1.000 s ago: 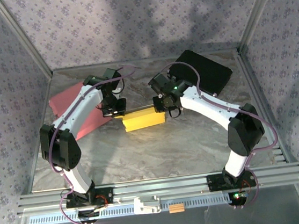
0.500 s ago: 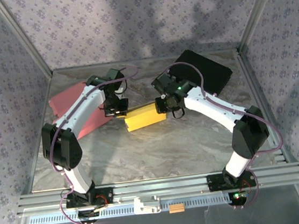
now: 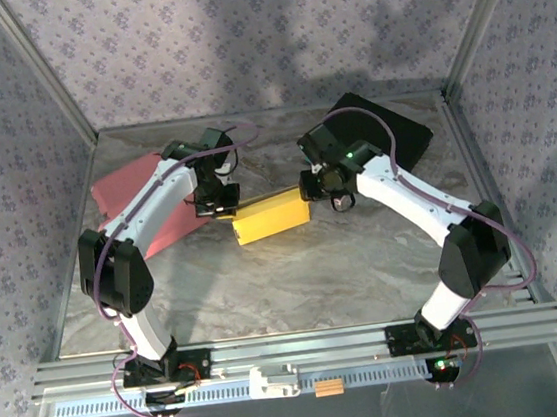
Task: Fold the paper box
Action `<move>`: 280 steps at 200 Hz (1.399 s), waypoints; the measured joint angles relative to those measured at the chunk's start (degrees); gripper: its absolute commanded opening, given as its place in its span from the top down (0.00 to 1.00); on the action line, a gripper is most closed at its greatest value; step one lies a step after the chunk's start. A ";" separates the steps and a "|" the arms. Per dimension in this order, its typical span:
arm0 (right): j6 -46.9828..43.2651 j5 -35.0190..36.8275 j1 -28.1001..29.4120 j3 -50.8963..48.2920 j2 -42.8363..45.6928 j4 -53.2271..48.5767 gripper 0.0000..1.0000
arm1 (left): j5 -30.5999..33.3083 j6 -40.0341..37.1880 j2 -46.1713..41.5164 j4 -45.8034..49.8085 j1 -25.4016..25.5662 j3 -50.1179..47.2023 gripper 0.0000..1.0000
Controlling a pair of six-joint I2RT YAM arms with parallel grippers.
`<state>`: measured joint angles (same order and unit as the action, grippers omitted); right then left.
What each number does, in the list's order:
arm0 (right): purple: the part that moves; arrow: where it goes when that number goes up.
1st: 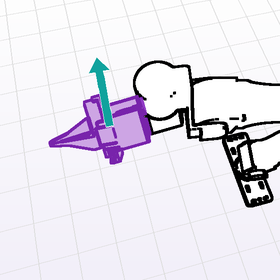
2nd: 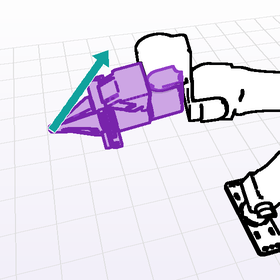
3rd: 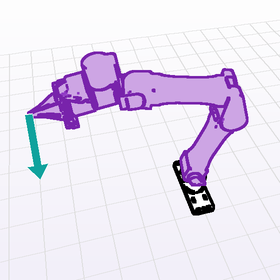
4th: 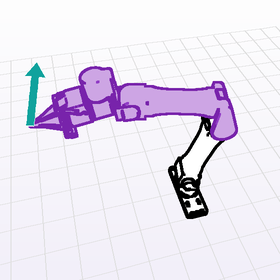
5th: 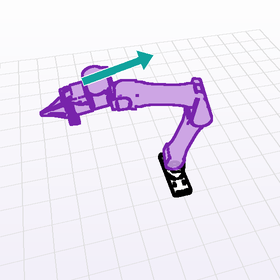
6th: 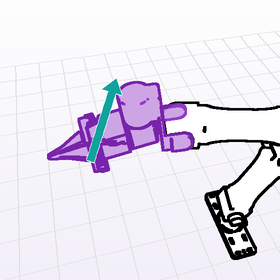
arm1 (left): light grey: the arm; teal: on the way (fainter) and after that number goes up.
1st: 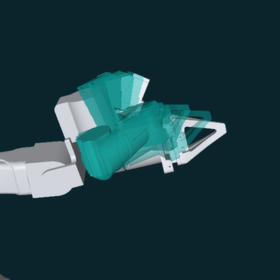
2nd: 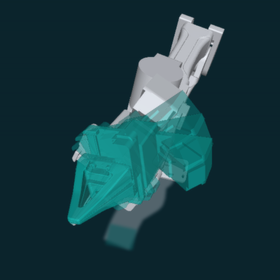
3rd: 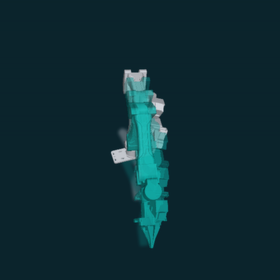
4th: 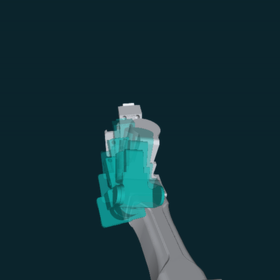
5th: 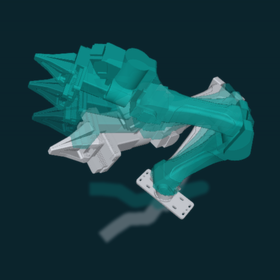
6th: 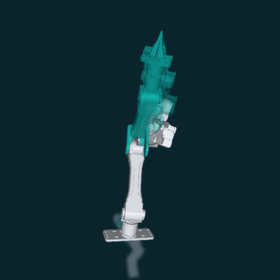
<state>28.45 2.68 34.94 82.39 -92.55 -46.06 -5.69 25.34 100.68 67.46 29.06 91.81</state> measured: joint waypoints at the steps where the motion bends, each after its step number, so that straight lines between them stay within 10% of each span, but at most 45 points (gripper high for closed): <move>1: 0.04 -0.02 -0.04 0.00 0.00 0.00 0.60 | 0.00 0.00 0.00 0.00 0.00 0.00 1.00; 44: 15.82 -6.21 -4.61 -0.59 0.81 0.13 0.45 | 0.20 0.00 0.07 0.04 0.00 0.17 1.00; 69: 30.67 -9.22 -5.55 -1.03 1.38 0.37 0.09 | 0.24 0.00 0.15 0.22 0.26 0.28 1.00; 139: 60.98 -15.41 -1.03 12.79 -8.79 -6.80 0.07 | 0.44 0.02 0.31 0.22 0.74 0.50 1.00; 280: 68.41 -15.19 -0.42 22.67 -19.89 -13.07 0.15 | 0.61 0.02 0.68 0.24 1.40 1.05 1.00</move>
<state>96.86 -12.51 34.52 105.06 -112.44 -59.13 -5.08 25.36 101.36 67.70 30.46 92.86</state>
